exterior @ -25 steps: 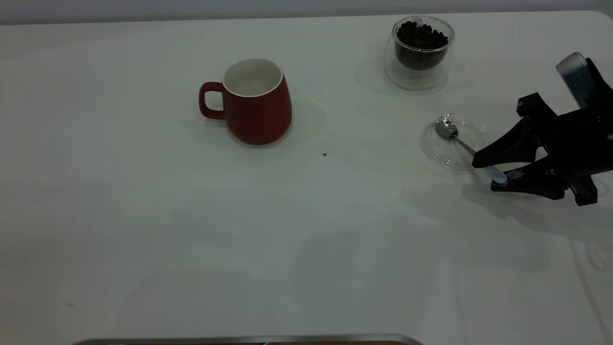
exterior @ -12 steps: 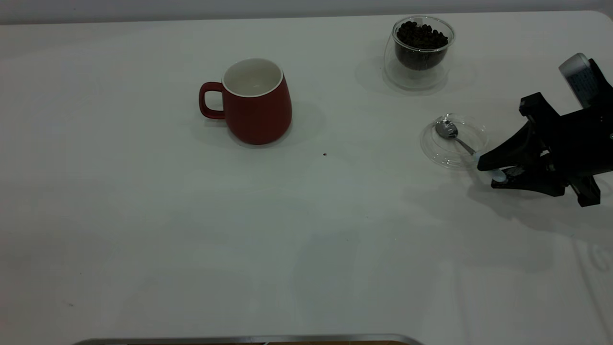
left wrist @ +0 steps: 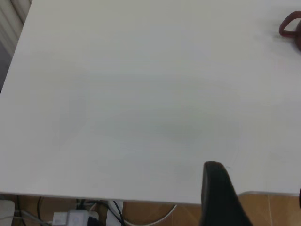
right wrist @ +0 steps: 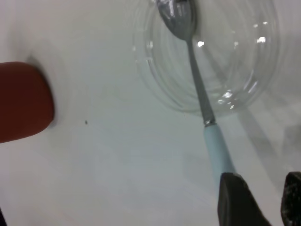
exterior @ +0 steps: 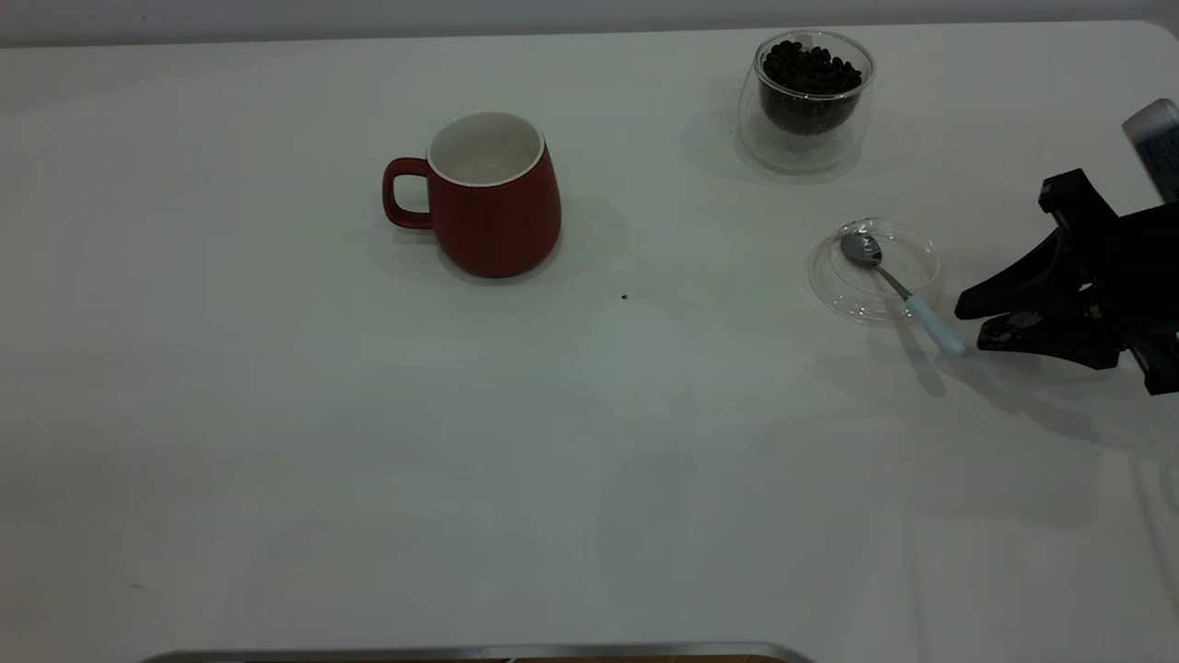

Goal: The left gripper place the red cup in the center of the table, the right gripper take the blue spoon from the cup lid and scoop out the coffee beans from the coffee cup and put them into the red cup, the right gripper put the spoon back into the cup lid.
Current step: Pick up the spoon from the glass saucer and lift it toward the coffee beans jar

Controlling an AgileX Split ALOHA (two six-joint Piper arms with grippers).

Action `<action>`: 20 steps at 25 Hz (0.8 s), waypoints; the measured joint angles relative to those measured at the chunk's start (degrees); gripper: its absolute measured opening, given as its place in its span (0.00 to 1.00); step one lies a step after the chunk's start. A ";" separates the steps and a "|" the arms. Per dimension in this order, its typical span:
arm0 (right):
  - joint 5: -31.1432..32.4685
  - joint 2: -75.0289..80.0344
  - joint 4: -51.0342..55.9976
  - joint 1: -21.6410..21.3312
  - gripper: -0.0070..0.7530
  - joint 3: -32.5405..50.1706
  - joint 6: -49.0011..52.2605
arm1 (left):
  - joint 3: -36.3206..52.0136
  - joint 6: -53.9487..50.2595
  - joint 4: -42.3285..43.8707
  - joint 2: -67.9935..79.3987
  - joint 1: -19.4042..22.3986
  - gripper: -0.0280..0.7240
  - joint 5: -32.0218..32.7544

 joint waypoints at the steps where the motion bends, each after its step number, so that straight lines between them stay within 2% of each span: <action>1: 0.22 0.00 0.00 0.00 0.37 0.05 0.07 | 0.00 0.00 0.00 0.00 0.00 0.66 0.00; 5: 1.37 0.00 -0.40 0.00 0.42 0.05 1.20 | 0.00 0.00 0.00 0.00 0.00 0.66 0.00; 12: 3.41 0.00 -2.97 0.51 0.66 0.33 4.97 | 0.00 0.00 0.00 0.00 0.00 0.66 0.00; 20: 3.33 0.00 -1.16 3.37 0.68 1.11 5.16 | 0.00 0.05 0.00 0.00 0.00 0.66 0.00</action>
